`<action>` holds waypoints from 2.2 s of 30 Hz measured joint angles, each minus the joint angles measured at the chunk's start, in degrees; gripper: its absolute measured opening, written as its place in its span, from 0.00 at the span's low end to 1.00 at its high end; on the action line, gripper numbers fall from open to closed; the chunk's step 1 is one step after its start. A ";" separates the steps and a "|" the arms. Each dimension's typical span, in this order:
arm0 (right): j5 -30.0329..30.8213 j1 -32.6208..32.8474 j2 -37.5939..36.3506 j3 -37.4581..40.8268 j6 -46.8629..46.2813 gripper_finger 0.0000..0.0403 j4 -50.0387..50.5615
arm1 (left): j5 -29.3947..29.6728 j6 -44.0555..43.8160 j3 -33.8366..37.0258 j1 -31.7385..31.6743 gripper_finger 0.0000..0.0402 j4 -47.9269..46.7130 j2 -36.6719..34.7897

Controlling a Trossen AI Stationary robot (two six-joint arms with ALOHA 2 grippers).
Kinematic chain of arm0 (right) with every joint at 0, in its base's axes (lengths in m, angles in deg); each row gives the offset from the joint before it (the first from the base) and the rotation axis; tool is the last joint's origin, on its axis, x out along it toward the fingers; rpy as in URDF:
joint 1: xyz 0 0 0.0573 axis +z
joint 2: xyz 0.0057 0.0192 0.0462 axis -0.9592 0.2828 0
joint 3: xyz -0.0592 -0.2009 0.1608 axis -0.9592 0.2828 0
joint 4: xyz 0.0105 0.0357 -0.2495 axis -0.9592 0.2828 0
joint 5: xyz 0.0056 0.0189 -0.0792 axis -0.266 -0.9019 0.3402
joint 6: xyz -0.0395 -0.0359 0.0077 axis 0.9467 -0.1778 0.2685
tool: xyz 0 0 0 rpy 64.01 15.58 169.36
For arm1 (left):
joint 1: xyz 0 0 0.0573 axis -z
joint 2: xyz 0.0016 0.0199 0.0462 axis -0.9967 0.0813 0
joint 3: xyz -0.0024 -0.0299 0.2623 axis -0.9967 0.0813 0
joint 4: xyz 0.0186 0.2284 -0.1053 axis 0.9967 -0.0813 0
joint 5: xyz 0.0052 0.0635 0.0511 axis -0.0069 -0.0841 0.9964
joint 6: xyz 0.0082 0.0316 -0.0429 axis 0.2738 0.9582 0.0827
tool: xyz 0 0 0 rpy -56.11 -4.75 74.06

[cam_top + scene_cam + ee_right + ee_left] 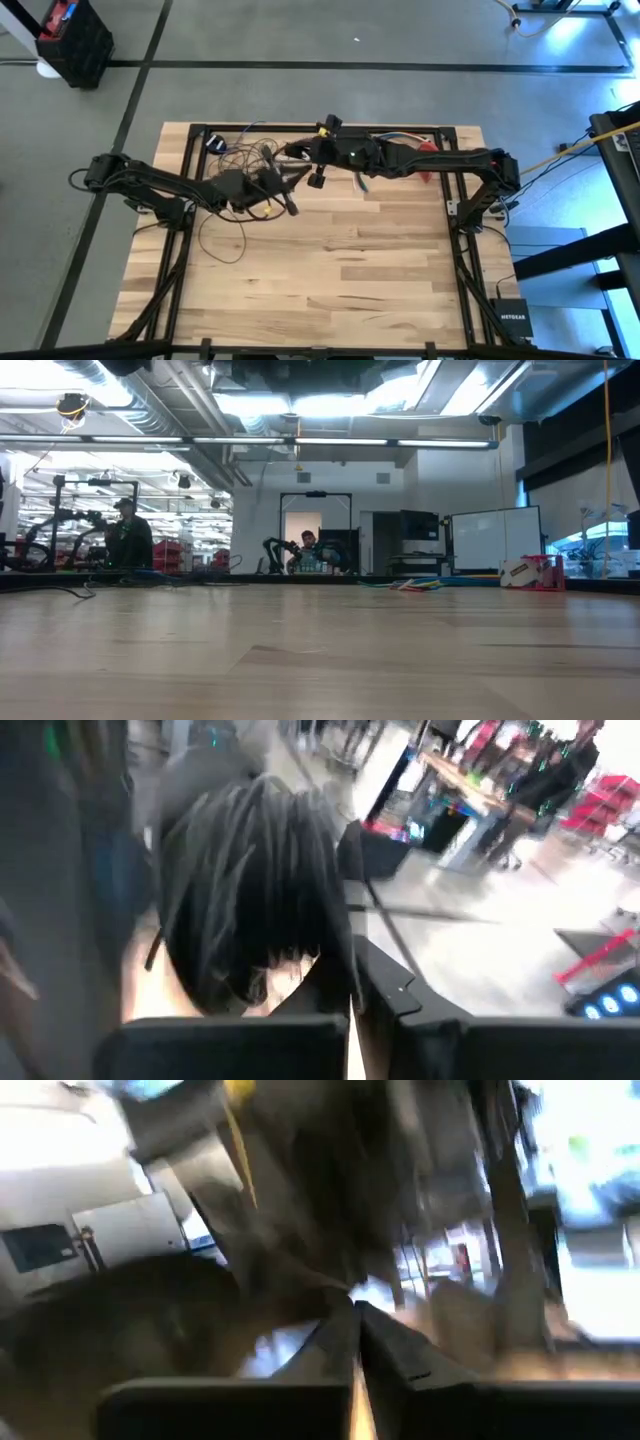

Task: Coiling cords

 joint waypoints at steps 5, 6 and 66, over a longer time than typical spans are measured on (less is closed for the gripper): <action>-1.40 0.28 -1.11 -0.48 0.35 0.00 0.01 | 0.48 2.23 0.45 1.78 0.00 -1.21 -2.04; -1.59 0.26 -1.11 -0.48 0.41 0.00 0.18 | 0.30 2.35 0.30 1.99 0.00 -0.18 -2.23; -9.97 0.02 -17.59 -0.27 -2.84 0.00 -3.01 | 0.28 -2.20 1.00 -2.16 0.10 -13.47 -2.15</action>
